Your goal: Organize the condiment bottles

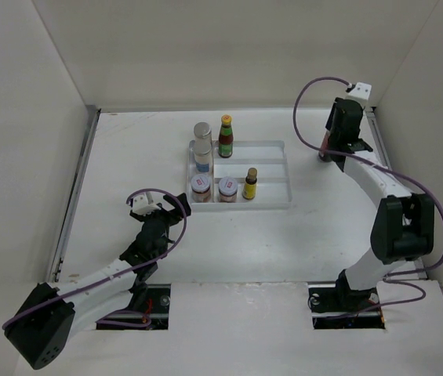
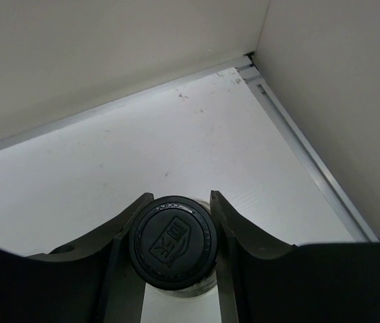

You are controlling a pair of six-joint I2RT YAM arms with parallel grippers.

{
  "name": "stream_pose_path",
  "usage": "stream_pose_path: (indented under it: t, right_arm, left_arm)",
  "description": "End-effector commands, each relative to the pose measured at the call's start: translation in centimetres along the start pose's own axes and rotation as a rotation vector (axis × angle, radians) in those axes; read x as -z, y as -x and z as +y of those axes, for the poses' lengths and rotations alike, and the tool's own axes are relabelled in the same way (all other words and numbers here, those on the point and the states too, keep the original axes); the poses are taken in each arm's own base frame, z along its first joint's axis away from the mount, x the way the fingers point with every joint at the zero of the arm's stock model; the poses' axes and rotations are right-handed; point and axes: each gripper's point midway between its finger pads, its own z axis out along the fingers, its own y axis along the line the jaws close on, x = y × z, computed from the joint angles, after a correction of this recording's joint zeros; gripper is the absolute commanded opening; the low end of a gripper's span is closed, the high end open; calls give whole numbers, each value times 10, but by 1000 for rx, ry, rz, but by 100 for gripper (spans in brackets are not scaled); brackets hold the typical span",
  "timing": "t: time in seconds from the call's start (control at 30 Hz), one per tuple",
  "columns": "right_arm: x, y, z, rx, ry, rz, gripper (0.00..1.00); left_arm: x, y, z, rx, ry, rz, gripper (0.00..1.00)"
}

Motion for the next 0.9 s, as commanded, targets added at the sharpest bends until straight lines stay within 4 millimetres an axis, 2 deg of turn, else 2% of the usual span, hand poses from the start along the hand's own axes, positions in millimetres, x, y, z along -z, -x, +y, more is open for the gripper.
stream_pose_path:
  t: [0.0,0.1,0.17,0.3,0.43,0.63,0.87]
  right_arm:
    - [67,134,34,-165,139,-347,22]
    - [88,142,67,-176,233,-355,22]
    - [96,140,90,-178,283,-347,22]
    - [98,130,133,-172,354,-327,22]
    - [96,125,164,-167,395,-319,22]
    - [87,109,184,-152,414,-292,22]
    - [77,63,192,-124,418,-222,24]
  left_arm:
    - [-1,11,-10,51,-31,-35,99]
    - [-1,11,-8,49,-26,-38,99]
    - [-1,12,-10,54,-33,-40,99]
    - [-1,12,-8,52,-26,-41,99]
    - [-1,12,-9,51,-29,-40,99]
    - [-1,12,-9,52,-30,-41,99]
    - [-2,11,-8,45,-23,-36,100]
